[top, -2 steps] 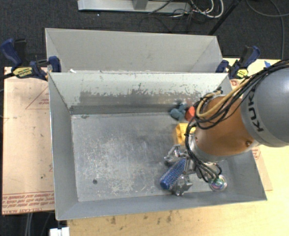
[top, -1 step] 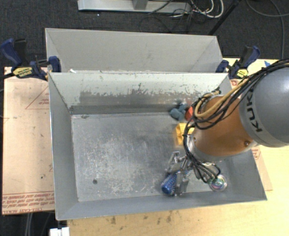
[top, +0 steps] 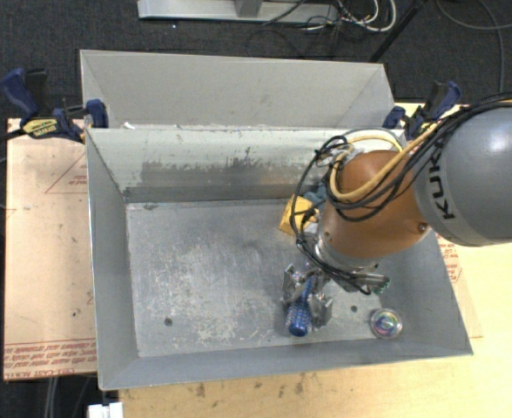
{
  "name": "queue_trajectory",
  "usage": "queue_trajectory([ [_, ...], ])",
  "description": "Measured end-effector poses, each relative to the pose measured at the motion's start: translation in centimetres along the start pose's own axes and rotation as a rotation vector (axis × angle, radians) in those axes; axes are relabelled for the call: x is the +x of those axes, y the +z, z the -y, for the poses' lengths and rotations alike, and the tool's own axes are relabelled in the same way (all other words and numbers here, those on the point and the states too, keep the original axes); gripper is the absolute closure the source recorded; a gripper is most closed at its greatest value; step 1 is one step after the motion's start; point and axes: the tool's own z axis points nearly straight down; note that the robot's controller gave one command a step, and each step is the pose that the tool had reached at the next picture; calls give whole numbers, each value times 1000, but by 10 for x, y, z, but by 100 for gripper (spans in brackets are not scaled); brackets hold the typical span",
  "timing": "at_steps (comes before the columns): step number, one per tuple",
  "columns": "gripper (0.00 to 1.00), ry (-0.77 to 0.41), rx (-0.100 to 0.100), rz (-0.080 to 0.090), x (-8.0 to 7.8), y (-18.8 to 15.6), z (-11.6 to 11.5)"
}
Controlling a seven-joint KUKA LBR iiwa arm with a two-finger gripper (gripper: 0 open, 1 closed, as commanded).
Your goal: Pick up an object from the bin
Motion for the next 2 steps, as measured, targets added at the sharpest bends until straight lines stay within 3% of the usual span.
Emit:
queue_trajectory([
  [1, 100, -58, 5, 4, 0, -109, -6],
  [2, 100, -350, 2, 1, 7, -160, 6],
])
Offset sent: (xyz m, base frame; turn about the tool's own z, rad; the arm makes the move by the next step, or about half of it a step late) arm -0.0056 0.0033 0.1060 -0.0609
